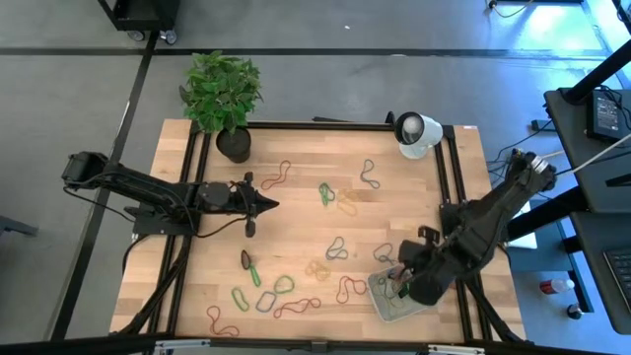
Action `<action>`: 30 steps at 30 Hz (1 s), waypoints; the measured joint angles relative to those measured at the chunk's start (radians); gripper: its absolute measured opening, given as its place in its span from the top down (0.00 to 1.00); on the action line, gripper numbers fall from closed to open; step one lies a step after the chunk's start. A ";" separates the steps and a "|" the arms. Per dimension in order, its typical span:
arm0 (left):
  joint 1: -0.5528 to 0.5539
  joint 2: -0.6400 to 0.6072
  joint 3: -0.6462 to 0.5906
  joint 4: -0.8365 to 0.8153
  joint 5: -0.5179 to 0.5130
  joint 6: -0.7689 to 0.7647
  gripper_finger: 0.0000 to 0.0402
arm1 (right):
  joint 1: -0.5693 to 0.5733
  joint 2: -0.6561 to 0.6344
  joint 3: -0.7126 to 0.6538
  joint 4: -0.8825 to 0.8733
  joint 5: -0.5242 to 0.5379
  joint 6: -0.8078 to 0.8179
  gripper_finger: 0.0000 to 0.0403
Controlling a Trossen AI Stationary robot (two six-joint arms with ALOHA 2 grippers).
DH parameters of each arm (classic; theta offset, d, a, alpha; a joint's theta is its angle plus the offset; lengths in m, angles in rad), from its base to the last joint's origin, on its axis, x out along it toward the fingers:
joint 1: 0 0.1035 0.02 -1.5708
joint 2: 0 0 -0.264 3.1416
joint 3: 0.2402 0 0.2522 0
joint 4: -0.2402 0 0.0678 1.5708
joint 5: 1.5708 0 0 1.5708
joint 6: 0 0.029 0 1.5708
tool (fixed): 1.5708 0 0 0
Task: Pick and place rubber bands into bin
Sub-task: Put the red rubber band into the white bin
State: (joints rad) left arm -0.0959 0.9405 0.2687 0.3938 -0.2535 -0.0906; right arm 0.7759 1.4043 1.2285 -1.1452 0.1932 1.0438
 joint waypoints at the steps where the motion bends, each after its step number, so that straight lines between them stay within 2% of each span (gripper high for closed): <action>1: 0.000 0.000 0.000 0.000 0.000 0.000 0.99 | 0.008 0.019 -0.012 0.004 0.000 0.016 1.00; 5: 0.000 0.000 0.000 0.000 0.000 0.000 0.99 | 0.023 0.090 -0.082 0.059 -0.033 0.075 1.00; 12: 0.000 0.000 0.000 0.000 0.000 -0.001 0.99 | 0.004 0.155 -0.269 0.326 -0.145 0.080 1.00; 16: 0.000 0.000 0.000 0.000 0.000 -0.001 0.99 | -0.002 0.171 -0.333 0.365 -0.158 0.132 1.00; 25: 0.000 0.000 0.000 0.000 -0.008 -0.009 0.99 | -0.002 0.169 -0.338 0.361 -0.163 0.186 0.87; 30: 0.000 0.000 0.000 0.000 -0.008 -0.011 0.99 | -0.002 0.167 -0.283 0.320 -0.162 0.184 0.76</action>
State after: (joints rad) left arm -0.0963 0.9405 0.2687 0.3935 -0.2611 -0.1013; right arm 0.7742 1.5714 0.9459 -0.8254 0.0315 1.2281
